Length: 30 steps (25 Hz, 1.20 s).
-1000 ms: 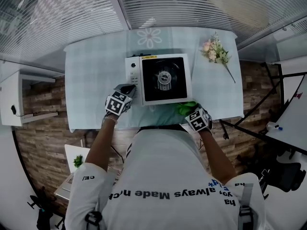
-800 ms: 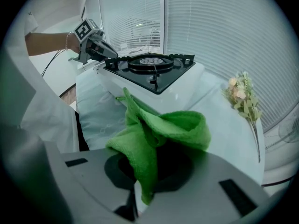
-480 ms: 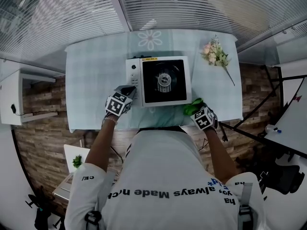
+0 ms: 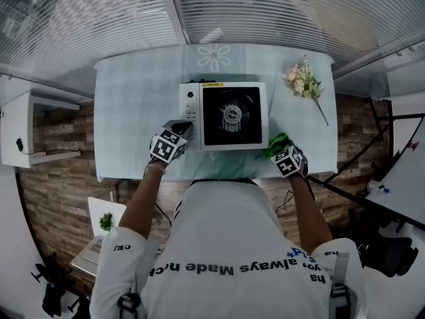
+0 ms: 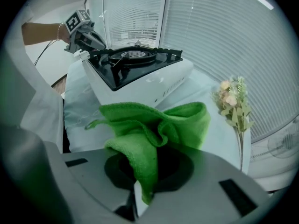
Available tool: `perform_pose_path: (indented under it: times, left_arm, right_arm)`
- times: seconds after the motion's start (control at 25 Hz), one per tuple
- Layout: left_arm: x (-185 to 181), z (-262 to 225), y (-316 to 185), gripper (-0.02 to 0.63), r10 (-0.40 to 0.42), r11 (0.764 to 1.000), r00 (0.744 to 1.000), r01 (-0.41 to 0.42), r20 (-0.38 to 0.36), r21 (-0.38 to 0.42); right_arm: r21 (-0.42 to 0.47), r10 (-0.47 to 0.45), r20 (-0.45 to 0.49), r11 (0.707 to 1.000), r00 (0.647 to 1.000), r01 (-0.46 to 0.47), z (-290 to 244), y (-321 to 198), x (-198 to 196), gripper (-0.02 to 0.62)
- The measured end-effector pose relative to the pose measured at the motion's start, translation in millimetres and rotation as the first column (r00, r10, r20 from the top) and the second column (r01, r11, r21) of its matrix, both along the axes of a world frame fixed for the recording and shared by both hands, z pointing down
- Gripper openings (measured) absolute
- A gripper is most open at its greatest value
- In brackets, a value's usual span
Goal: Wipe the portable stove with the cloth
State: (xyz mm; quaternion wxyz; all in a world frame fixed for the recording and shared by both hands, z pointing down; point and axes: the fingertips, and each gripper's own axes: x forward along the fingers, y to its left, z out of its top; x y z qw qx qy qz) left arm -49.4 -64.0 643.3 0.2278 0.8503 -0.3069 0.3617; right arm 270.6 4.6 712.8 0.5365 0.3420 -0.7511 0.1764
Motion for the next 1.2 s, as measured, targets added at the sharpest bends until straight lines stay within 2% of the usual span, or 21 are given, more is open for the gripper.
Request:
perform_pose_path:
  times: [1.2]
  left_arm:
    - [-1,-1,-2,0.011,-0.064,0.998,0.997,0.063,-0.044,-0.014]
  right_arm:
    - [0.083,-0.119,-0.088,0.989,0.989,0.126,-2,-128,-12,0.026]
